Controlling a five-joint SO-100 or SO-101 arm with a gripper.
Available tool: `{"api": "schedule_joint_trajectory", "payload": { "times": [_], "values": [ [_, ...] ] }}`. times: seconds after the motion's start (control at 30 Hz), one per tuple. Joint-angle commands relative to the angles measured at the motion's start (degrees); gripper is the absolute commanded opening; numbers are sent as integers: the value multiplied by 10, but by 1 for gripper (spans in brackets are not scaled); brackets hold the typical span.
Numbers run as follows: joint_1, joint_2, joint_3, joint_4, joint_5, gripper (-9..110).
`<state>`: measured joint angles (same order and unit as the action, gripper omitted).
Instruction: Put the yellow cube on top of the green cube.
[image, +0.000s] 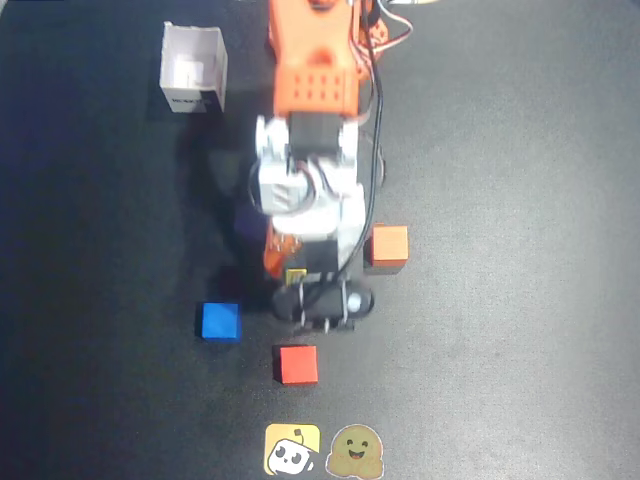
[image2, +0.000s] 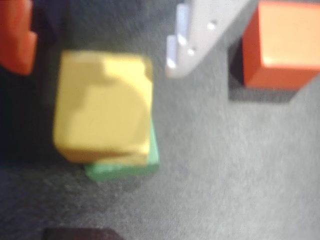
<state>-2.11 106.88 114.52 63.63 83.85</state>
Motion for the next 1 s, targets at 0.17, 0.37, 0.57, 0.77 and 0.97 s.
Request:
{"api": "schedule_joint_trajectory", "payload": {
  "times": [0.17,0.37,0.57,0.77,0.97],
  "values": [
    [-9,269,151,-14,-5,0],
    [-5,436,291,-18,-3,0],
    [-8,620,419,-7,-3,0],
    [-11,703,489,9,-2,0],
    [-11,703,501,31,-17,0]
  ]
}}
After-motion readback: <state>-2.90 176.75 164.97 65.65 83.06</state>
